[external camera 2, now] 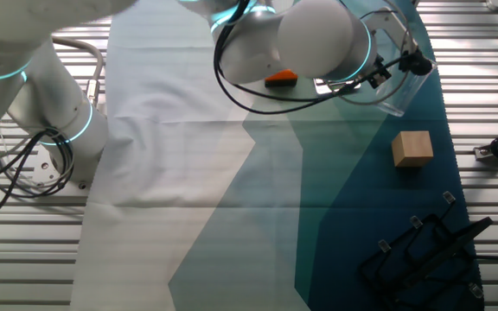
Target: Take the cup off the cup rack
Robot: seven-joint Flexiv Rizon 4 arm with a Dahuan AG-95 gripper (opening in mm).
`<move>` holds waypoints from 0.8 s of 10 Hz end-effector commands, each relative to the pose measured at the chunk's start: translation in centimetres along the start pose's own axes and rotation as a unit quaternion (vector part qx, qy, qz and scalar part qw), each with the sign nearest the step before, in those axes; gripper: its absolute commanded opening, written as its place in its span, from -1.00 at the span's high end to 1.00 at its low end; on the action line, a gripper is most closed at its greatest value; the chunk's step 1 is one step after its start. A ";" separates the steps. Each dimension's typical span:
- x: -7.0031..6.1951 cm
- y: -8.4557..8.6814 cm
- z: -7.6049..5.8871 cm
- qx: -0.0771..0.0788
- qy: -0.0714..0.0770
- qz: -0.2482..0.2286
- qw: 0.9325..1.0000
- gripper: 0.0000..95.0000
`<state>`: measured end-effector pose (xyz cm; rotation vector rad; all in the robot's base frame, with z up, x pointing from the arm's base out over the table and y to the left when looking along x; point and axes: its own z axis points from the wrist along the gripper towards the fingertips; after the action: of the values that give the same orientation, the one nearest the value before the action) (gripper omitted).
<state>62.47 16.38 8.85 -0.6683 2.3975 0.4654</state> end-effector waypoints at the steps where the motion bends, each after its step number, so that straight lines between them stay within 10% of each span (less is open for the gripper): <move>1: 0.0 -0.1 0.5 0.004 -0.001 -0.001 1.000 1.00; 8: -0.1 0.6 1.9 0.011 -0.012 0.006 1.000 1.00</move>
<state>63.16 17.90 7.50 -0.6296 2.3819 0.4383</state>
